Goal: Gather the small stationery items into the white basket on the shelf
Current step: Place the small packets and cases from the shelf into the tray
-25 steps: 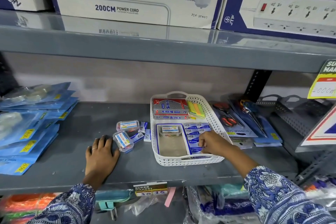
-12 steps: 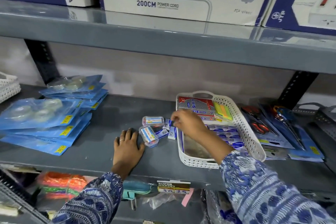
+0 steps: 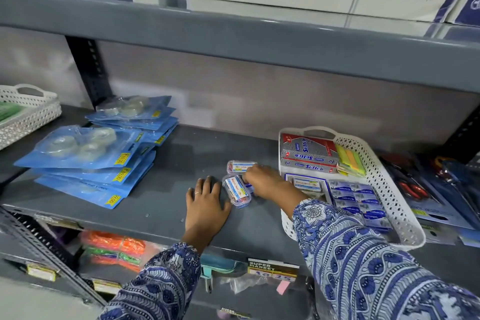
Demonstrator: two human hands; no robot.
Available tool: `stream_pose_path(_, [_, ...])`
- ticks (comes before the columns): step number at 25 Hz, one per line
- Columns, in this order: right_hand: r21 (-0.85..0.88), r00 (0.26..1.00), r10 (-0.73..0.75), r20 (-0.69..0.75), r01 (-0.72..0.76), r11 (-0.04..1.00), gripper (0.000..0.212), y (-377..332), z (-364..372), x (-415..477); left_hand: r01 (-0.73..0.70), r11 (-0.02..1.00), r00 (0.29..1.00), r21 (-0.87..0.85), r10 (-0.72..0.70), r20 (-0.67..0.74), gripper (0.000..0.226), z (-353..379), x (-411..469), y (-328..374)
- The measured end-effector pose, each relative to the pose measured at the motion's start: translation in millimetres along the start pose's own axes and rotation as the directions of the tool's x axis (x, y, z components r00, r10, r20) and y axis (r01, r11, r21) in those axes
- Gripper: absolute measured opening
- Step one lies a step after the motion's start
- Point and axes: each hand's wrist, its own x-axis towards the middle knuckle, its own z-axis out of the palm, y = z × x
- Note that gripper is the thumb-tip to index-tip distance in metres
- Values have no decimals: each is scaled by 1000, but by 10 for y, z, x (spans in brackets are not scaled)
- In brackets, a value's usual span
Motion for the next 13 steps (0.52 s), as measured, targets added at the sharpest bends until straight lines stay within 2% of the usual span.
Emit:
stream_pose_path(3, [-83, 999, -31, -45, 27, 996, 34, 65, -22, 0, -3, 1000, 1000, 10, 3, 1, 77, -1, 3, 6])
stream_pose_path(6, [-73, 991, -32, -130, 23, 997, 35, 92, -91, -30, 4, 1000, 1000, 2, -4, 8, 72, -10, 8, 8])
stream_pose_path(9, [55, 975, 21, -221, -9, 998, 35, 134, -235, -148, 4, 1000, 1000, 5, -4, 30, 63, -16, 4, -3])
stream_pose_path(13, [258, 929, 178, -326, -93, 962, 40, 446, -459, -497, 2, 1000, 1000, -4, -2, 24, 55, -16, 3, -3])
